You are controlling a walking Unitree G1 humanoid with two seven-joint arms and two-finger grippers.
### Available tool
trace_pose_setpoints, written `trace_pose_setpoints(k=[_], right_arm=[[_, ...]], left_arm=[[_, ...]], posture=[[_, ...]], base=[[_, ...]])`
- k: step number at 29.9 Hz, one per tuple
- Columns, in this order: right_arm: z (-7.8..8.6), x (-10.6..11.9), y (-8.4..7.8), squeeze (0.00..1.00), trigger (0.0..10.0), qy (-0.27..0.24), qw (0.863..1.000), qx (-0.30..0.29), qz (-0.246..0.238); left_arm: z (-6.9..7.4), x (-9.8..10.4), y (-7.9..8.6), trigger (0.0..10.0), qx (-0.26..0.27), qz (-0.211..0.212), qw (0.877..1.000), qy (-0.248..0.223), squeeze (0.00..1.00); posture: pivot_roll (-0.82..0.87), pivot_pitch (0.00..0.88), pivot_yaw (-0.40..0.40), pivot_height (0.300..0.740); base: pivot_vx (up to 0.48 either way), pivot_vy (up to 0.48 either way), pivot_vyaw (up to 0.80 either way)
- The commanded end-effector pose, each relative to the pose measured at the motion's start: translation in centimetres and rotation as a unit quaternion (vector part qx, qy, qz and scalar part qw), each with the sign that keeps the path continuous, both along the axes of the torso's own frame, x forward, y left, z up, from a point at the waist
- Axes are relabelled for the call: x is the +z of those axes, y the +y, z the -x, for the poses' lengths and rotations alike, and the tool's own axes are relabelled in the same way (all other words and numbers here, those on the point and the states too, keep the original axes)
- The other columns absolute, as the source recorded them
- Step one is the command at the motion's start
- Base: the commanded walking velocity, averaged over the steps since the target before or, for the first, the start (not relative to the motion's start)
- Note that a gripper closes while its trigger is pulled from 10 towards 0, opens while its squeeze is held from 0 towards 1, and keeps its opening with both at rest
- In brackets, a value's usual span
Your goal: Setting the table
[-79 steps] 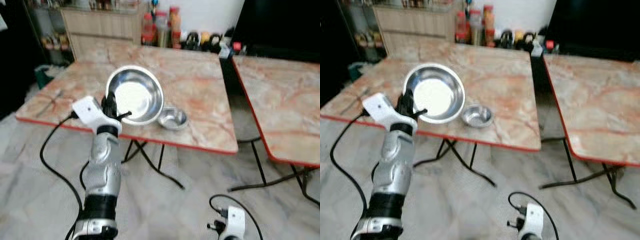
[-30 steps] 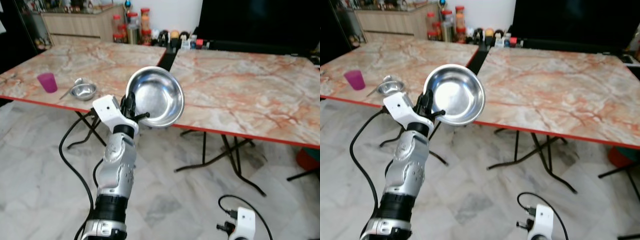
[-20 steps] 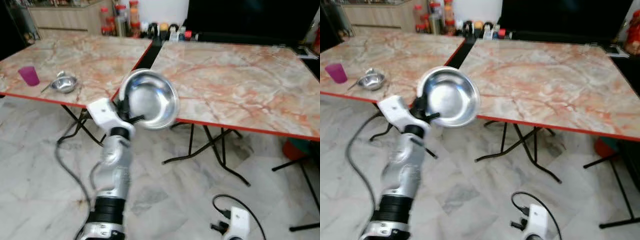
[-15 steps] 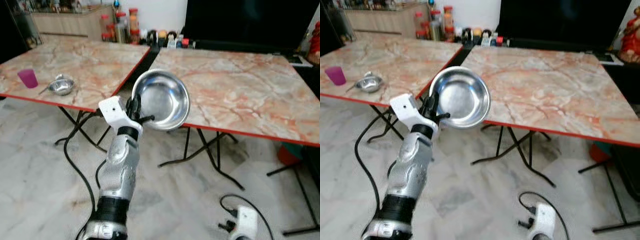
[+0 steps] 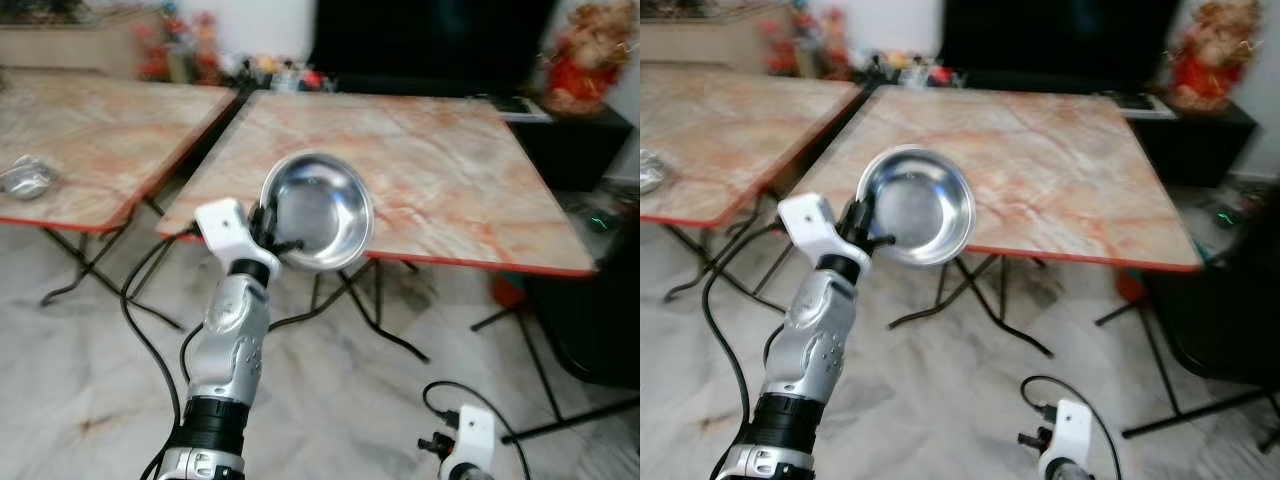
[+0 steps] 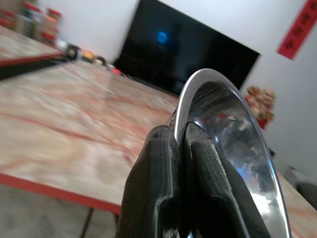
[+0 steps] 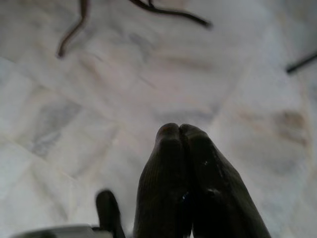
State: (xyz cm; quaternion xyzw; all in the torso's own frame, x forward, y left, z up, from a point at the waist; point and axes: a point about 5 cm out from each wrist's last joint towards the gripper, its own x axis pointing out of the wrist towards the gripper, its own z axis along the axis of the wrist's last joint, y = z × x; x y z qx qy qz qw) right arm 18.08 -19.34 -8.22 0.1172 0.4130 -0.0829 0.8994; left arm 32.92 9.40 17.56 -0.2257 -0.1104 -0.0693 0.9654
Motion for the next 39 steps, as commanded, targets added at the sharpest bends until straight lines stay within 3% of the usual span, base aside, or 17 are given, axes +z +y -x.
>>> trace_pose_setpoints(k=[1, 11, 39], right_arm=[[-0.24, 0.15, -0.24, 0.00, 10.0, -0.004, 1.000, -0.005, 0.003], [-0.36, 0.24, -0.40, 0.00, 10.0, -0.007, 1.000, -0.004, 0.006], [-0.65, 0.36, -0.08, 0.00, 10.0, -0.014, 1.000, -0.002, 0.001]], left_arm=[[0.12, 0.66, -0.36, 10.0, -0.010, -0.011, 1.000, -0.014, 0.00], [0.08, 0.69, -0.23, 10.0, -0.013, -0.002, 1.000, -0.015, 0.00], [0.08, 0.70, -0.44, 10.0, -0.024, -0.005, 1.000, -0.017, 0.00]], posture=[[-0.01, 0.000, -0.032, 0.740], [-0.01, 0.000, -0.034, 0.740], [-0.01, 0.000, -0.032, 0.740]], base=[[0.000, 0.000, 0.00], [0.143, 0.000, 0.00], [0.370, 0.000, -0.10]])
